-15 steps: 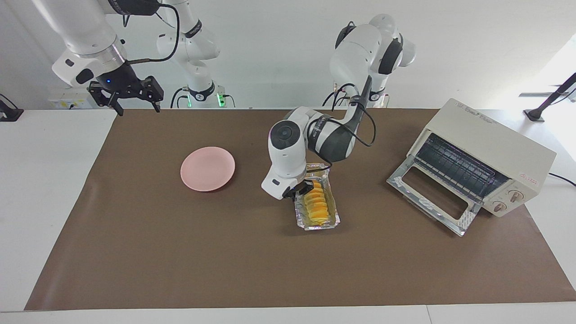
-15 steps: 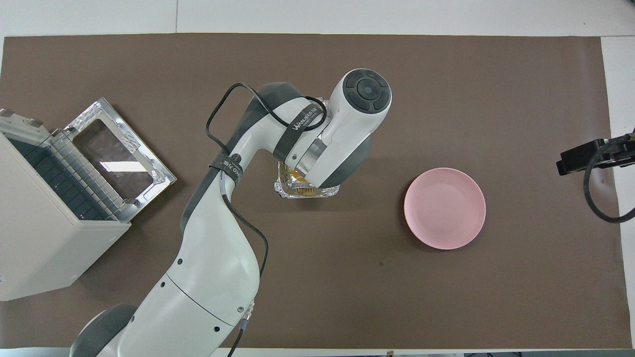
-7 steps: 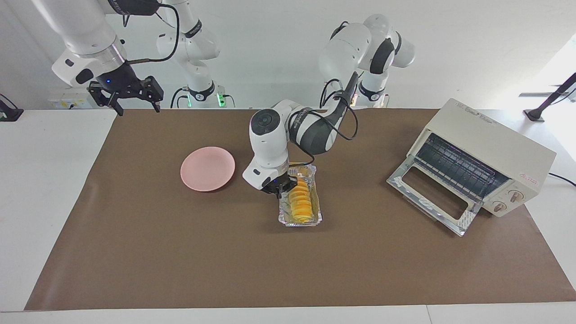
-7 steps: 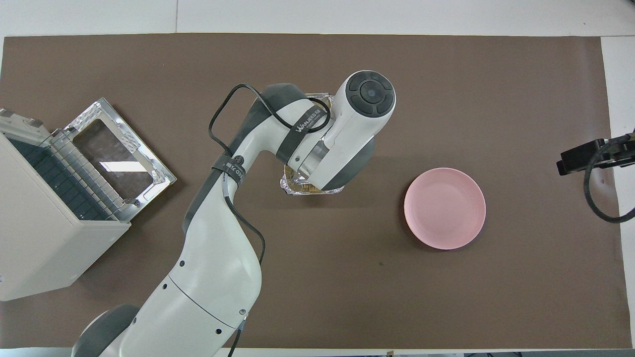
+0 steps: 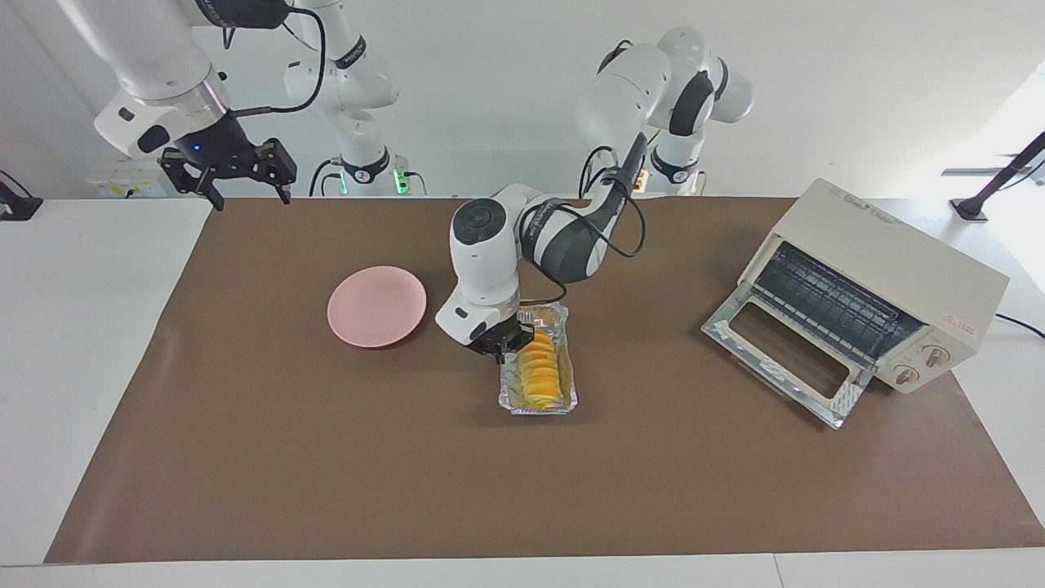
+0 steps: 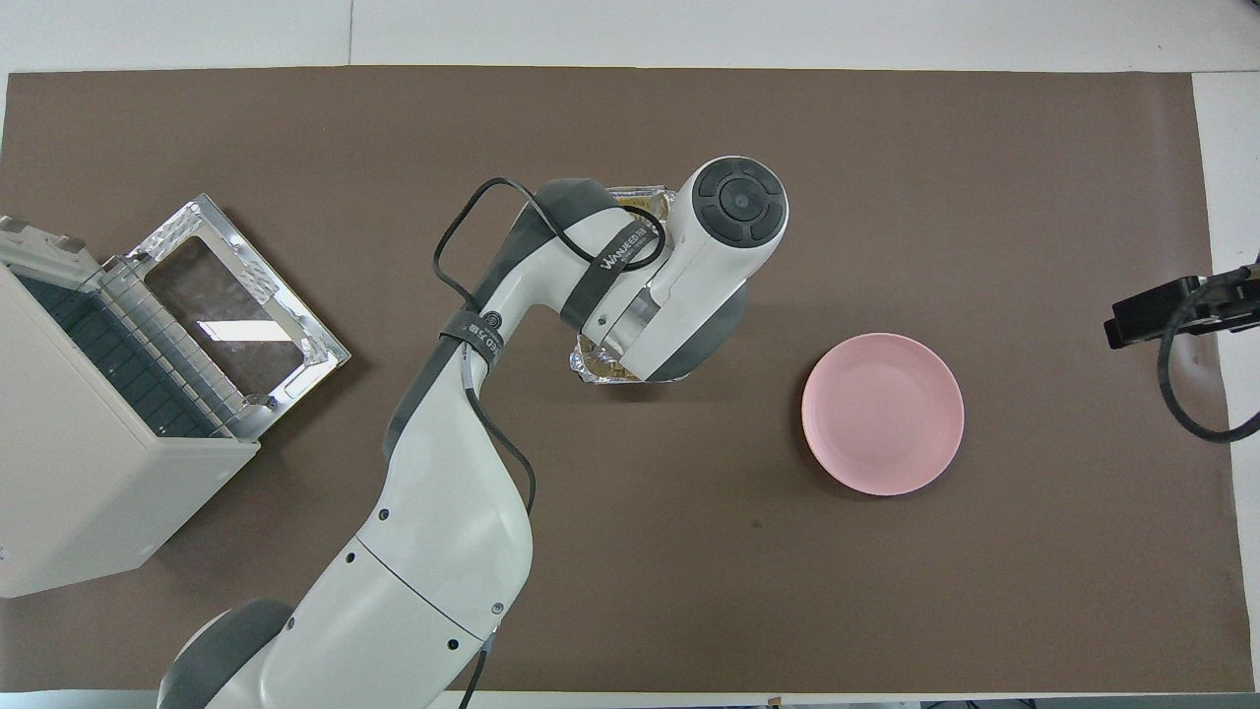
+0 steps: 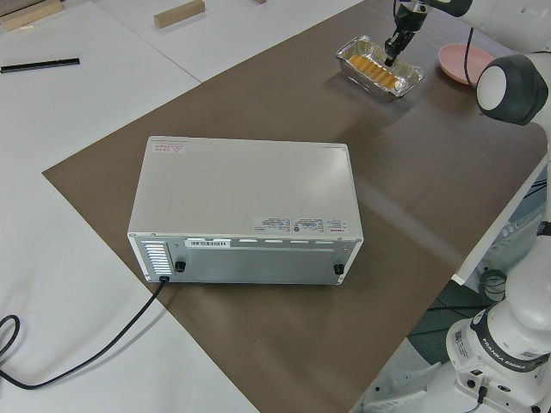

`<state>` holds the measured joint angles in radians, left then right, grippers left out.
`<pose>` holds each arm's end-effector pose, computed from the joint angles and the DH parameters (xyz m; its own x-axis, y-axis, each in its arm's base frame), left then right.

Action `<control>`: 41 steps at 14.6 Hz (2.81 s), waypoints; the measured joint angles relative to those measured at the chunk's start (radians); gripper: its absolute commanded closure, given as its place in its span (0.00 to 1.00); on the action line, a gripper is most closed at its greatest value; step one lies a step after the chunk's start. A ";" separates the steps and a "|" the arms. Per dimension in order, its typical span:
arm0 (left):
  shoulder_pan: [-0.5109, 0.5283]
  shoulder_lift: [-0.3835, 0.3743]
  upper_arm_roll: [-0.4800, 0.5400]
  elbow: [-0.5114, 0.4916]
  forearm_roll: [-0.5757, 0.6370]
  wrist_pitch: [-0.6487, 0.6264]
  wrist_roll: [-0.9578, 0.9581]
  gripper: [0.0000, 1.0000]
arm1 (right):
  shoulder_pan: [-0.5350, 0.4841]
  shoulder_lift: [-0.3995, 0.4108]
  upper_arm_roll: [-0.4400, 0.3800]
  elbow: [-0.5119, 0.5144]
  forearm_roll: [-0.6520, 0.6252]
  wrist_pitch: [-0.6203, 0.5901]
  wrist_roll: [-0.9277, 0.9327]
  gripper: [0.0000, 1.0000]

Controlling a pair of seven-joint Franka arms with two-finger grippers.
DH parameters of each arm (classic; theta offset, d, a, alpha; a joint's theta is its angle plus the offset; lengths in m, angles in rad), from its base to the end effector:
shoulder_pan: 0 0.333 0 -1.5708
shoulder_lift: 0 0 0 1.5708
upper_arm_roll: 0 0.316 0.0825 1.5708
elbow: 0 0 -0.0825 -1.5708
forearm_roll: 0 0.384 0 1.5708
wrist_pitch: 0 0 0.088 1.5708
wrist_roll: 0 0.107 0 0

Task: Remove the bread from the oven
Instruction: 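Lower the foil tray onto the table with the left gripper, then withdraw the left gripper while the right gripper reaches the tray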

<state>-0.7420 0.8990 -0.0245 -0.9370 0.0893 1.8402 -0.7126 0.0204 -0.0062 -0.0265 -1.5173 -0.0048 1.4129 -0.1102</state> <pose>0.5714 -0.5302 0.3377 0.9965 -0.0692 0.0466 -0.0669 -0.9966 -0.0482 0.5360 -0.0039 0.6397 0.9898 0.1032 -0.0980 0.1031 -0.9947 -0.0062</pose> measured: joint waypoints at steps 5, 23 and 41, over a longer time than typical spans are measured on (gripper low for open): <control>-0.006 0.026 0.007 -0.001 0.000 0.023 0.000 0.87 | 0.000 0.000 0.000 0.000 0.000 0.000 0.000 0.00; 0.079 -0.237 0.077 0.010 -0.043 -0.186 -0.002 0.00 | 0.093 0.000 0.005 -0.030 0.000 0.052 0.088 0.00; 0.663 -1.034 0.083 -0.737 -0.064 -0.374 0.615 0.00 | 0.508 0.361 0.008 -0.052 0.014 0.455 0.704 0.00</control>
<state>-0.0786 -0.1346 0.0589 -1.6740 0.0257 1.4663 -0.0974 0.5285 0.3549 -0.0188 -1.5697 0.0093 1.8676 0.5939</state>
